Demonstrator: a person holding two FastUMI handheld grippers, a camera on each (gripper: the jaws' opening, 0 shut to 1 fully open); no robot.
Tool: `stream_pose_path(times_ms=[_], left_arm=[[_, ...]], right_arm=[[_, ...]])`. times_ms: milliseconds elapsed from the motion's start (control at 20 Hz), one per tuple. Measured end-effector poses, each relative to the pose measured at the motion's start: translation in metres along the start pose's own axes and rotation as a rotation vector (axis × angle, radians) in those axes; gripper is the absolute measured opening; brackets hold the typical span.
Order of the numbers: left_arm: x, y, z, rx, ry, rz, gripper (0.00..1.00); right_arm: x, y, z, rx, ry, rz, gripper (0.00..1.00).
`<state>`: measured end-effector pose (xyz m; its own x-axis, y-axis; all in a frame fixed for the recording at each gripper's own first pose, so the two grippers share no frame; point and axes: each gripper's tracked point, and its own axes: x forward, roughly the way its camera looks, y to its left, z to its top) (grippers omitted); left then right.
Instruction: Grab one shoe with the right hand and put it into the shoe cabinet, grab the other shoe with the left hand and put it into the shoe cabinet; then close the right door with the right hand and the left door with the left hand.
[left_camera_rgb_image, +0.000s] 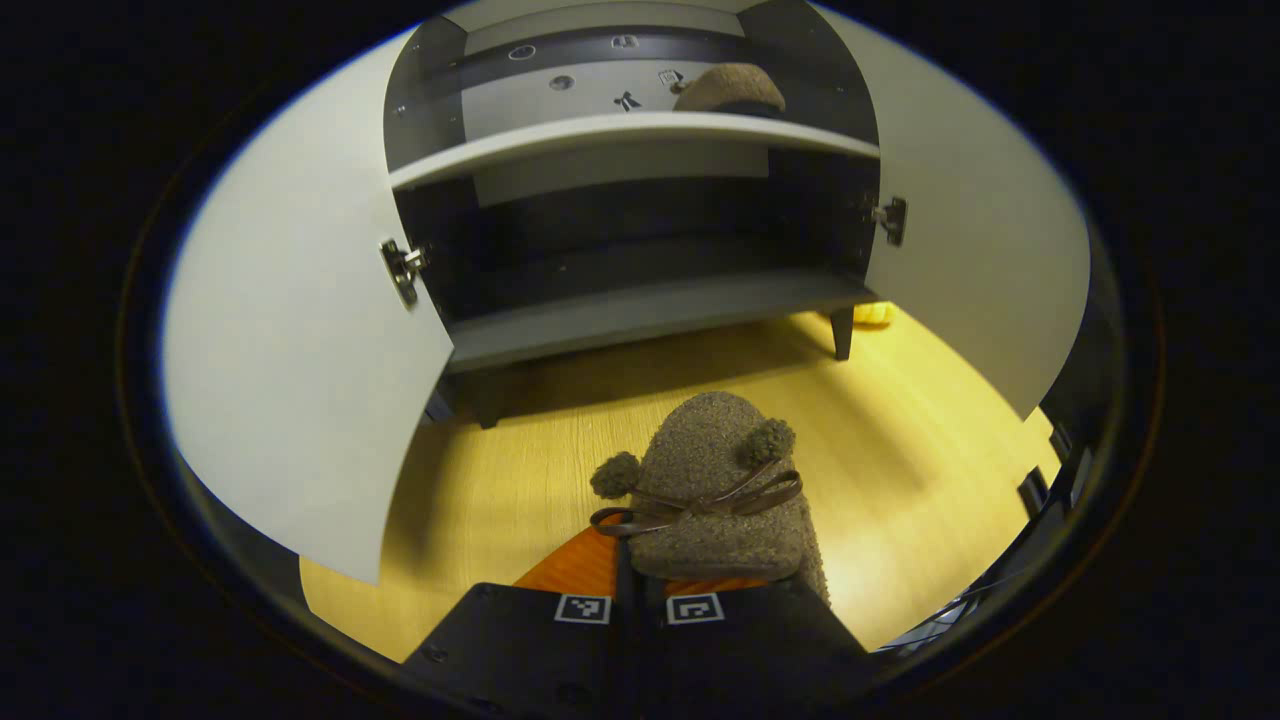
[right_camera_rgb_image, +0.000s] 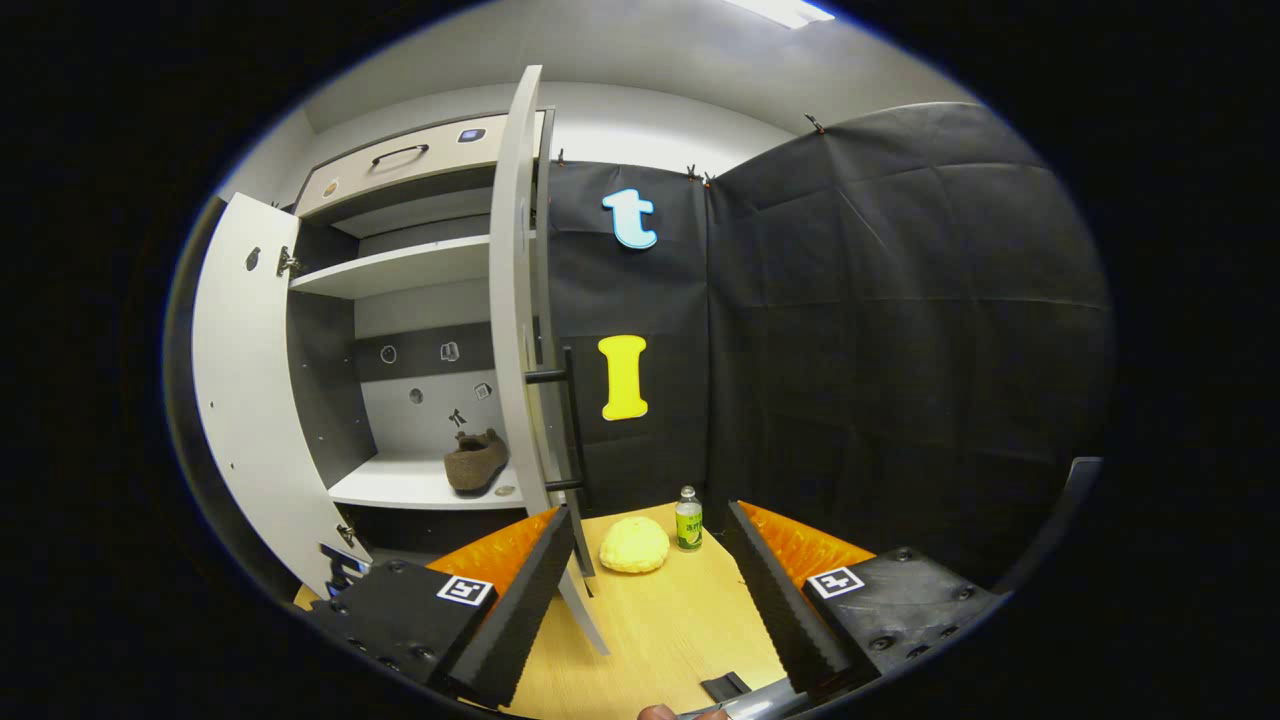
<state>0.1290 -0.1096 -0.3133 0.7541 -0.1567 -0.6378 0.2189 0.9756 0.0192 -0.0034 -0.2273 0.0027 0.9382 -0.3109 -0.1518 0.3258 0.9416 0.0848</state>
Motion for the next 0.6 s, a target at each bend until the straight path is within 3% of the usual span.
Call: stream_pose_path(times_ms=[300, 600], left_arm=[[-0.063, -0.012, 0.130, -0.098, -0.062, -0.046, 0.06], [-0.087, 0.000, 0.264, -0.162, -0.165, -0.015, 0.06]], right_arm=[[0.014, -0.028, 0.003, 0.018, -0.012, -0.016, 0.98], [0.027, -0.064, -0.001, 0.020, -0.010, -0.021, 0.98]])
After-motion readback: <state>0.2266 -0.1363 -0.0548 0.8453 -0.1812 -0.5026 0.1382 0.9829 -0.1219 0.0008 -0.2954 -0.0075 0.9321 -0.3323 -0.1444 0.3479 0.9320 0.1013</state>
